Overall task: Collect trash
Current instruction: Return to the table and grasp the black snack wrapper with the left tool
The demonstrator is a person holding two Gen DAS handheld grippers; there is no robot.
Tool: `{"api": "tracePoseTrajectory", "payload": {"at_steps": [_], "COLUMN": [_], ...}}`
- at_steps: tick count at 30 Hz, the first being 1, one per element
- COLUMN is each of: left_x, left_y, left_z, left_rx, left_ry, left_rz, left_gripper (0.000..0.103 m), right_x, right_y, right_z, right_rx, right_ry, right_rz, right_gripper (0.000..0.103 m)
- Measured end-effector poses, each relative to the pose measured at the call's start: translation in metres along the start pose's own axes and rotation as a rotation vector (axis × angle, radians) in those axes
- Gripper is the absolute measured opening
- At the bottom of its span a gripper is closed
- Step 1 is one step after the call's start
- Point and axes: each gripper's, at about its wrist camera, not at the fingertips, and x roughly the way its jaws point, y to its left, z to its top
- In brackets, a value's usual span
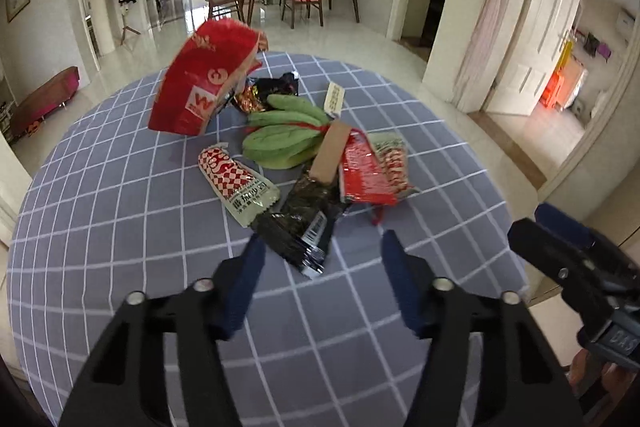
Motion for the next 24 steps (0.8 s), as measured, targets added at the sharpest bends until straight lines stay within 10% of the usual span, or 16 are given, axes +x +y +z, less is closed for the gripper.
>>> {"api": "tracePoseTrajectory", "payload": {"at_steps": [12, 24], "left_x": [0.023, -0.026], "left_y": [-0.002, 0.064], "left_z": [0.003, -0.014], "left_rx": [0.130, -0.160], "left_ry": [0.004, -0.092], "left_rz": [0.030, 0.074], "left_gripper": [0.018, 0.012], "right_x": [0.053, 0.094], "right_y": [0.012, 0.026], "right_z": [0.026, 0.037], "right_rx": [-0.023, -0.061], "right_ry": [0.066, 0.150], "right_rz": [-0.025, -0.101], "right_gripper": [0.080, 0.066]}}
